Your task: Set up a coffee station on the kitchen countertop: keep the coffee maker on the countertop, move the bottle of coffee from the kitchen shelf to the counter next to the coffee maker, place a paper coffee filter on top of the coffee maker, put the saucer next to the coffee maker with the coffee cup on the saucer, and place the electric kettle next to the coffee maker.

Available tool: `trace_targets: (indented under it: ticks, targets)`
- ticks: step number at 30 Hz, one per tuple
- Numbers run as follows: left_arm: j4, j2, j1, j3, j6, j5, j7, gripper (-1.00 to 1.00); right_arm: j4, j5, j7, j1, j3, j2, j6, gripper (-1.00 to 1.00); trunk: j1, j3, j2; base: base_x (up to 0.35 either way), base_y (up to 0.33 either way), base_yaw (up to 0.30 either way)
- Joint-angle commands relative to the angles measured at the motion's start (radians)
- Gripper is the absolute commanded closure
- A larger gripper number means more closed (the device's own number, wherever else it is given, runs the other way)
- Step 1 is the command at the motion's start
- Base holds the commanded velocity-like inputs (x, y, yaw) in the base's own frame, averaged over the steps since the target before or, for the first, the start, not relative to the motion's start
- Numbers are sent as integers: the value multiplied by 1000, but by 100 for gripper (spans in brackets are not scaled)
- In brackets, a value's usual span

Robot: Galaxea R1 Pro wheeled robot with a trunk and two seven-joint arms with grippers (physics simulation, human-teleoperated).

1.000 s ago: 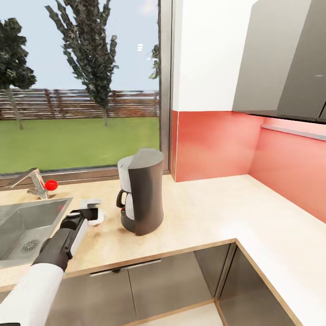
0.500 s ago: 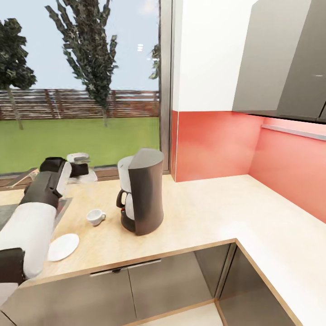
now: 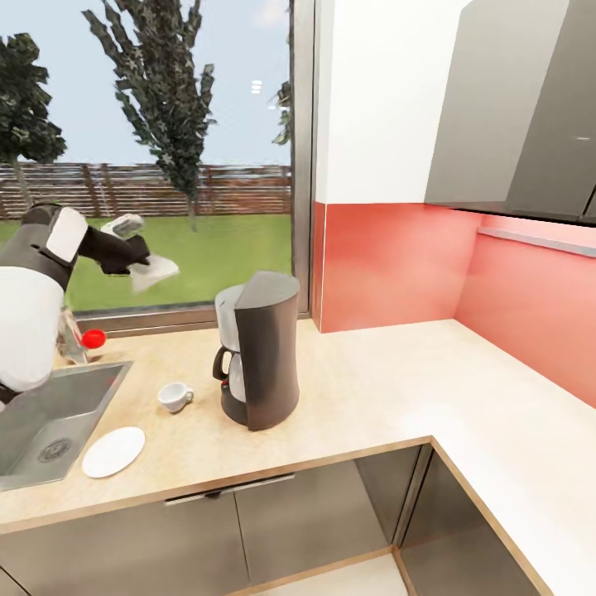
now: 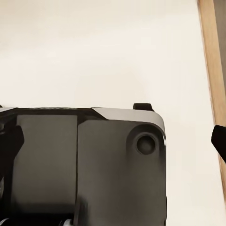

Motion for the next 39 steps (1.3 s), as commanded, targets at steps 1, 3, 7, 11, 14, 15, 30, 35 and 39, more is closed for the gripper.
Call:
trace_targets:
  ticks: [1, 3, 7, 11, 14, 15, 30, 35, 39]
  targets:
    - [30, 10, -25, 3, 4, 49, -1, 100, 0, 1, -4, -1, 1, 0, 0, -100, 1, -3, -2, 0, 0, 0]
    - [43, 18, -39, 4, 4, 89, -5, 100, 0, 1, -4, -1, 0, 0, -1, -100, 1, -3, -2, 0, 0, 0]
    - [53, 33, -50, 6, 3, 257, -3, 100, -1, 0, -5, -1, -3, 0, -2, -100, 1, -3, -2, 0, 0, 0]
    - [52, 29, -48, 12, -9, 368, 21, 100, -1, -1, -7, -1, -5, 0, -2, -100, 1, -3, -2, 0, 0, 0]
    - [50, 21, -46, 109, -51, 405, 104, 100, -2, -1, -8, -1, -6, -1, -2, -100, 1, -3, -2, 0, 0, -13]
    - [49, 16, -44, 147, -76, 408, 146, 100, -2, -1, -8, -1, -7, -1, -2, -100, 1, -3, -2, 0, 0, -104]
    - [44, -49, -36, 401, -339, 417, 466, 100, -3, -2, -9, -1, -7, 0, -6, -100, 1, -3, -2, 0, 0, -131]
    - [44, -50, -36, 404, -335, 419, 464, 100, -3, -3, -9, -1, -7, 0, -7, -100, 1, -3, -2, 0, 0, -190]
    - [44, -49, -36, 405, -332, 419, 453, 100, -3, -3, -9, -1, -7, 0, -7, -100, 1, -3, -2, 0, 0, -287]
